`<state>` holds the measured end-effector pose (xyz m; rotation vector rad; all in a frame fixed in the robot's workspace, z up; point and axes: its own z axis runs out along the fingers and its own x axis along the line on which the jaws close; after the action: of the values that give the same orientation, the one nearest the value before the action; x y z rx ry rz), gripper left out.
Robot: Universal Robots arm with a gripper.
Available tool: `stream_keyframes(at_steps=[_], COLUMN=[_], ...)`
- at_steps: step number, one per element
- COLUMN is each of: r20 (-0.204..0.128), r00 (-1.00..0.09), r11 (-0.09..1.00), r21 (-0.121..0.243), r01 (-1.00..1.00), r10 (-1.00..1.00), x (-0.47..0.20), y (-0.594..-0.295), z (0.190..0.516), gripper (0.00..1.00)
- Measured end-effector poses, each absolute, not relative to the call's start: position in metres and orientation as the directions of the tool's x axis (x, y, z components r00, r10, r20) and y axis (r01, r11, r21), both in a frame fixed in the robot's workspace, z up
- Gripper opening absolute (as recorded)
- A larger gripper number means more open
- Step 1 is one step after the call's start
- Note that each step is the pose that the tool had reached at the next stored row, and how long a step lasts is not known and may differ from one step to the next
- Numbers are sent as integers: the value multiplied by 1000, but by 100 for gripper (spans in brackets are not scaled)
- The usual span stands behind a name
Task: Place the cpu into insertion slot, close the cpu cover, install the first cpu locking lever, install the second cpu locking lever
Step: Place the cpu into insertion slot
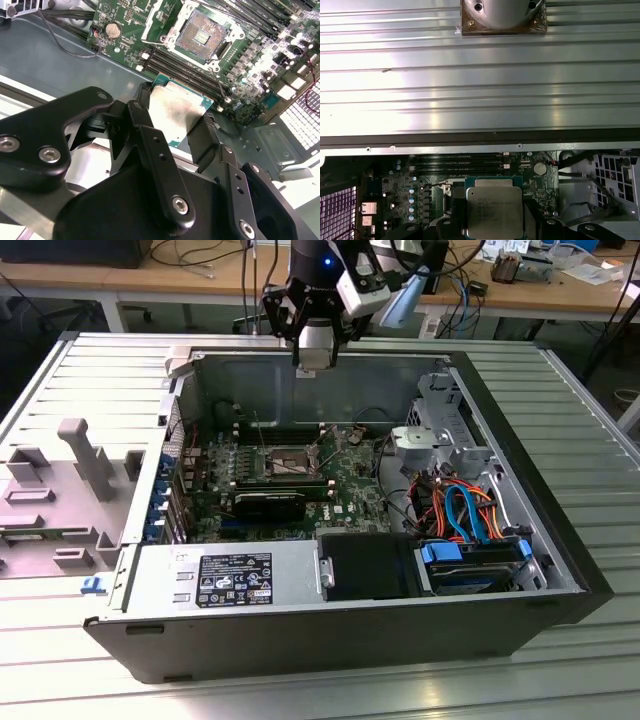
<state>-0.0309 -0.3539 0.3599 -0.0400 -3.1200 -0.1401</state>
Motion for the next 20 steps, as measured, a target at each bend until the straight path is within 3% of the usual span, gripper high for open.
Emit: stream_keyframes(at_steps=[20], r20=[19], r00=[-1000], r11=[996], r21=[89], r01=[26], r10=[25], x=[-31], y=[-359], z=[356], gripper=[55])
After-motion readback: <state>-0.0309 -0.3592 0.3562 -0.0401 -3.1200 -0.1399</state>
